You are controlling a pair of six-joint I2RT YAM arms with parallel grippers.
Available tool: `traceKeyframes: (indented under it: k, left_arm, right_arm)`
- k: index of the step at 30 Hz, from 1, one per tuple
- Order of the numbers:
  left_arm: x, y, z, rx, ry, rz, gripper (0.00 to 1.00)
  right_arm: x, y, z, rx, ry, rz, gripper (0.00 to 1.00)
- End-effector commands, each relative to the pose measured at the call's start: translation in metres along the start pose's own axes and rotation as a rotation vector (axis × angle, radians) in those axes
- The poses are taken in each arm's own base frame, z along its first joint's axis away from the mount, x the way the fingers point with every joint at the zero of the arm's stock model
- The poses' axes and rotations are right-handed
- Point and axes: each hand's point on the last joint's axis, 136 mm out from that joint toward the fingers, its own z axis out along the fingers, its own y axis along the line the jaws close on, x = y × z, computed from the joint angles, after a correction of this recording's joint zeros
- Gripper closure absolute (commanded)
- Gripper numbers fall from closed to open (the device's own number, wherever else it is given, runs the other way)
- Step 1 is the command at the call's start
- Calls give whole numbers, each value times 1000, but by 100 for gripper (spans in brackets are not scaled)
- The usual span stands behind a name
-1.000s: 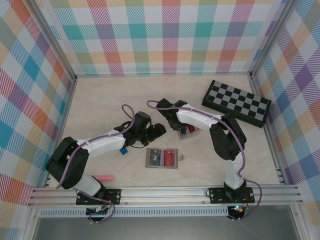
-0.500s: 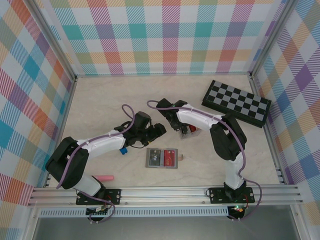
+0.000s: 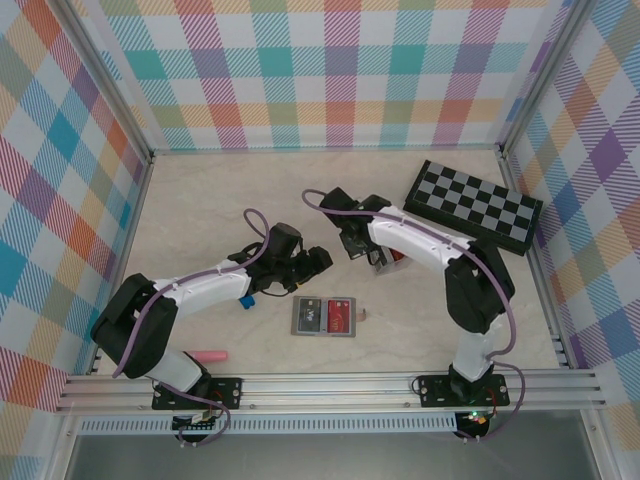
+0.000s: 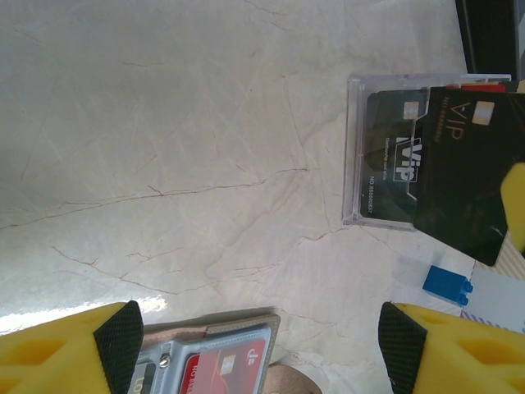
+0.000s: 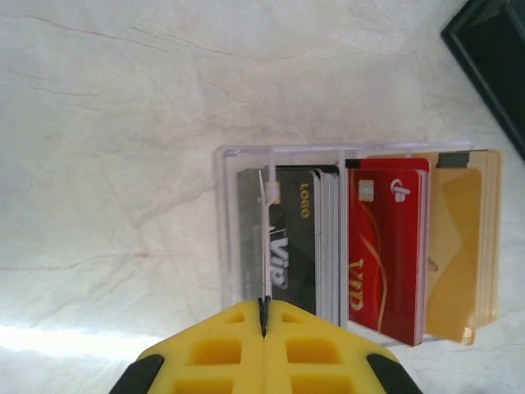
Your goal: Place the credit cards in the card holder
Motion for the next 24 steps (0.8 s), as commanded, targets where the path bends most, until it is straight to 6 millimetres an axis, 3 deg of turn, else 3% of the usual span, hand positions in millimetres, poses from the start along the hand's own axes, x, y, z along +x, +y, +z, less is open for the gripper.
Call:
traceKeyframes:
  k: [1, 5, 9, 13, 16, 24]
  left_arm:
    - [-7, -14, -15, 63, -14, 17, 22]
    - [-14, -37, -30, 204, -16, 24, 22]
    - [-23, -74, -49, 436, 11, 16, 22]
    - [-20, -104, -64, 578, 62, 68, 23]
    - [-16, -113, -69, 624, 91, 88, 24]
    - [-14, -114, -66, 624, 116, 84, 29]
  right_arm:
    - [2, 6, -36, -170, -39, 116, 98]
    - [-2, 13, -73, -428, -116, 283, 98]
    - [-5, 20, -104, -796, -162, 490, 97]
    - [-5, 22, -119, -991, -172, 585, 97]
    - [-8, 22, -126, -1089, -175, 611, 97]
    - [-14, 27, -130, -1215, -159, 630, 97]
